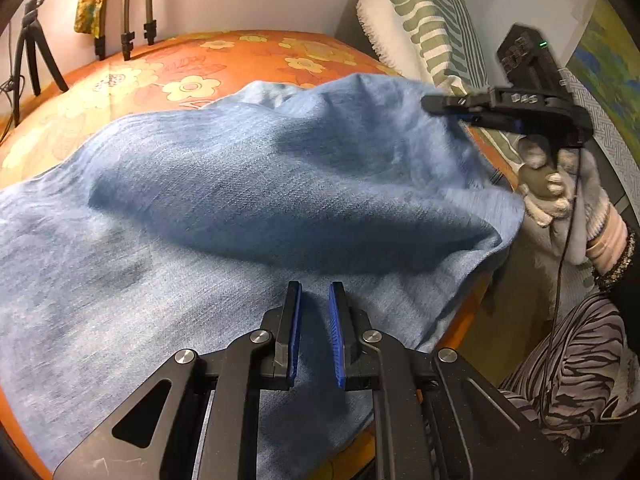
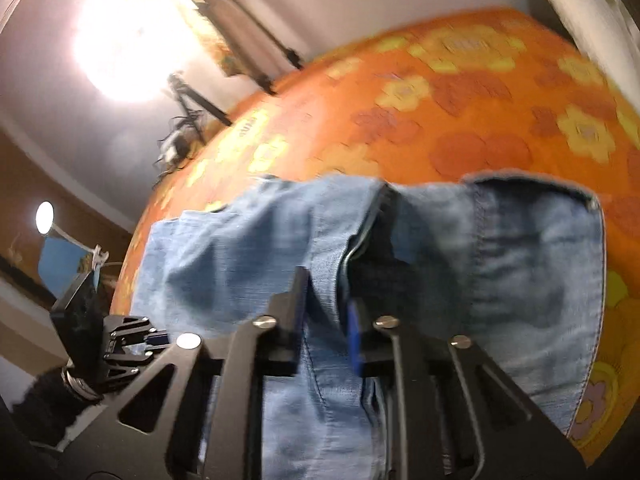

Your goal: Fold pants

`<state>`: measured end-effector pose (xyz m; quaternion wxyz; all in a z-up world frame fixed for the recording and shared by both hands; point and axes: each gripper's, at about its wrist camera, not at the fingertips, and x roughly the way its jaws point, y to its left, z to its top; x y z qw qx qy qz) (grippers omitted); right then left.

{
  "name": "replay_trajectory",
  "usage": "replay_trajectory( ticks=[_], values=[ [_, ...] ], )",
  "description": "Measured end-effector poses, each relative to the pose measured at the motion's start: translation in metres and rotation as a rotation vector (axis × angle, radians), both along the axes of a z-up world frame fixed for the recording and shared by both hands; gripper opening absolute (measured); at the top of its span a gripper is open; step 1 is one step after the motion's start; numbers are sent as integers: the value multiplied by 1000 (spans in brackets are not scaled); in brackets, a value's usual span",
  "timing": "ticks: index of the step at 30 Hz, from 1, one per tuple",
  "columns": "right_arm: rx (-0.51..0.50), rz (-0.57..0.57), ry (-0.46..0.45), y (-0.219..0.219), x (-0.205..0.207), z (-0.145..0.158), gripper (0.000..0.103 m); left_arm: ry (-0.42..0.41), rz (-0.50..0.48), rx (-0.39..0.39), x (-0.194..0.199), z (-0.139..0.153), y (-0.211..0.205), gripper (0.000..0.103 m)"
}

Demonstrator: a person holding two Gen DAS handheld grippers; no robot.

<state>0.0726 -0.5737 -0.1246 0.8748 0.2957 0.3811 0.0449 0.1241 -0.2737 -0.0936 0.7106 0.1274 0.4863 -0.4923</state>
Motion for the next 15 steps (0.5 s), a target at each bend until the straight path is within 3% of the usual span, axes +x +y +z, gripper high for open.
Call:
replay_trajectory(
  ticks=[4, 6, 8, 11, 15],
  values=[
    [-197, -22, -89, 29, -14, 41, 11, -3, 2, 2, -1, 1, 0, 12],
    [-407, -43, -153, 45, -28, 68, 10, -3, -5, 0, -2, 3, 1, 12],
    [-532, -72, -156, 48, -35, 79, 10, -13, -16, -1, -4, 5, 2, 12],
    [-500, -125, -19, 23, -23, 50, 10, -11, -17, 0, -3, 7, 2, 12],
    [-459, -131, 91, 7, -8, 24, 16, -7, -5, -2, 0, 11, 2, 12]
  ],
)
